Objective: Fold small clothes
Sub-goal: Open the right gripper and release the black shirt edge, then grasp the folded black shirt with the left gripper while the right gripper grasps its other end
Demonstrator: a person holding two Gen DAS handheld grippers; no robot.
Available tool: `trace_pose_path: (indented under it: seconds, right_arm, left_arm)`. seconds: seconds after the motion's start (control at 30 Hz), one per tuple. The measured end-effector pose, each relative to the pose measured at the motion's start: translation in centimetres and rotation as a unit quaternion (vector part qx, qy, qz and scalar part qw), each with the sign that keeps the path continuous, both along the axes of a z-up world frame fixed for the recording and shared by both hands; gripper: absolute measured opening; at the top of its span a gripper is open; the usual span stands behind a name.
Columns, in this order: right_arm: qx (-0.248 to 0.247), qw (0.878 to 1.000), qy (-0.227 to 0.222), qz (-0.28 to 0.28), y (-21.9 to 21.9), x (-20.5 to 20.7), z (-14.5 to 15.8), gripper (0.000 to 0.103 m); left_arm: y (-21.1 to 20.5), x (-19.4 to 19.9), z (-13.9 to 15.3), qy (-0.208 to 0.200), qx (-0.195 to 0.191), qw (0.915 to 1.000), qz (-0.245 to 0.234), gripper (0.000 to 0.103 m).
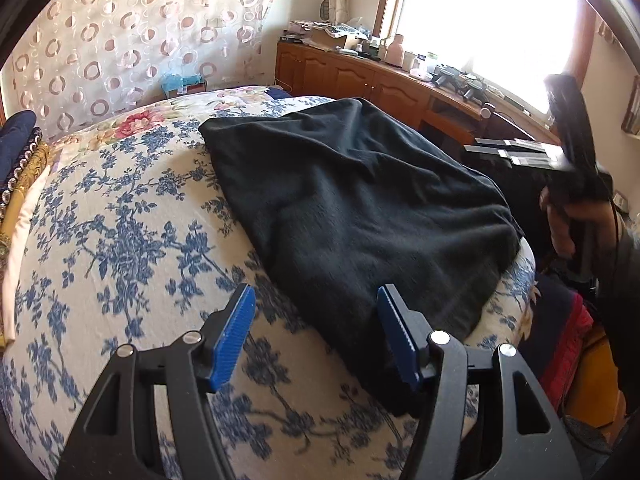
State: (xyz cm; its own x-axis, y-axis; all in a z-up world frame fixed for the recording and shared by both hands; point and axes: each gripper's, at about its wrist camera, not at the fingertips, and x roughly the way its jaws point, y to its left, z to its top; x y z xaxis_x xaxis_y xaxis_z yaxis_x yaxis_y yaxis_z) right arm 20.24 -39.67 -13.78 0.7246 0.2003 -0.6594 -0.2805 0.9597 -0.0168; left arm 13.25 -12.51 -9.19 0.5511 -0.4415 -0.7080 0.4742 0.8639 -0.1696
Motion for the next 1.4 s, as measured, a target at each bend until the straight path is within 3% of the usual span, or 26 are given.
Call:
trace_pose_path:
  seconds: [0.27,0.5,0.6,1.1,1.17,1.23,1.4]
  right_arm:
    - [-0.004,1.0,0.017,-0.012,-0.2,-5.3,-2.3,0.062]
    - [0.024,0.998,0.03,-0.04,-2.1,-7.2,-4.1,0.062]
    - [0.034,0.998,0.039,-0.043,-2.4,-7.3,-4.7,0.062]
    - [0.021,0.998,0.044,-0.041,-2.2,-7.8,-5.2,0.062]
    - [0.02,0.998,0.045,-0.04,-2.1,-7.9,-5.2,0.062]
    - [0.021,0.998,0.045,-0.04,-2.2,-7.9,-5.1,0.062]
    - [0.011,0.999,0.032,-0.04,-1.6,-8.3,-4.5,0.062]
  left_arm:
    - [-0.3,-1.7,-0.2,0.008,0.003,0.9999,-0.006,0.062]
    - [-0.6,-2.2,-1.3,0.027,-0.001,0.9995,-0.018,0.041]
    - [-0.6,-2.2,-1.8,0.042,-0.008,0.9988,-0.022,0.037]
    - [-1.3,-3.0,-2.0,0.063,-0.019,0.9965,-0.053,0.037]
    - [-1.6,-3.1,-2.0,0.06,-0.018,0.996,-0.063,0.028]
    - [-1.6,-3.2,-1.4,0.049,-0.021,0.9964,-0.066,0.006]
    - [-1.1,-3.2,1.9,0.01,-0.051,0.9966,-0.063,0.004]
